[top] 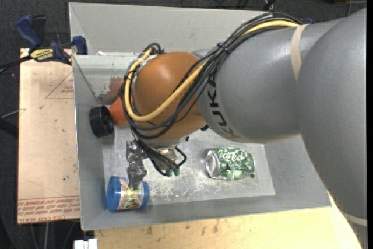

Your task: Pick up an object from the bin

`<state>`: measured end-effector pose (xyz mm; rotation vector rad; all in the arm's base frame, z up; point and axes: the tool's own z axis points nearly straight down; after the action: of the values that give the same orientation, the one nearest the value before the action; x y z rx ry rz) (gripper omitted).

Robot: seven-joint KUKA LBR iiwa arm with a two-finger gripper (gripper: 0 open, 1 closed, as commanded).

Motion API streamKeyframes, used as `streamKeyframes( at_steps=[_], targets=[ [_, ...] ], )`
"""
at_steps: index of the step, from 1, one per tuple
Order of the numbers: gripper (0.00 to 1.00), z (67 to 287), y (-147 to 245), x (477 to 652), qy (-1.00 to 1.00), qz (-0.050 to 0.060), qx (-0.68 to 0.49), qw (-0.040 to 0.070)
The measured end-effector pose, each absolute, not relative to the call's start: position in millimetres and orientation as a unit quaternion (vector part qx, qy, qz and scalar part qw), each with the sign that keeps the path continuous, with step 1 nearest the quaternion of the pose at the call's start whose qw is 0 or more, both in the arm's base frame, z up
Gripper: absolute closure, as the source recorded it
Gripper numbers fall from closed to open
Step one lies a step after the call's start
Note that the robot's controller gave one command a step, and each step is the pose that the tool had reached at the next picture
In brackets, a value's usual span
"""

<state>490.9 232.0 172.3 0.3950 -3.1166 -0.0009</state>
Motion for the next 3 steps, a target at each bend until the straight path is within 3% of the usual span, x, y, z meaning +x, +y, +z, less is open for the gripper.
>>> streamKeyframes(
  at_steps=[1,2,3],
  targets=[
    [1.00,232,223,495.6,-0.991,0.000,0.132,0.001],
    [0.00,137,230,503.0,-0.991,0.000,0.135,0.004],
    [0.00,139,230,503.0,-0.991,0.000,0.135,0.003]
  ],
)
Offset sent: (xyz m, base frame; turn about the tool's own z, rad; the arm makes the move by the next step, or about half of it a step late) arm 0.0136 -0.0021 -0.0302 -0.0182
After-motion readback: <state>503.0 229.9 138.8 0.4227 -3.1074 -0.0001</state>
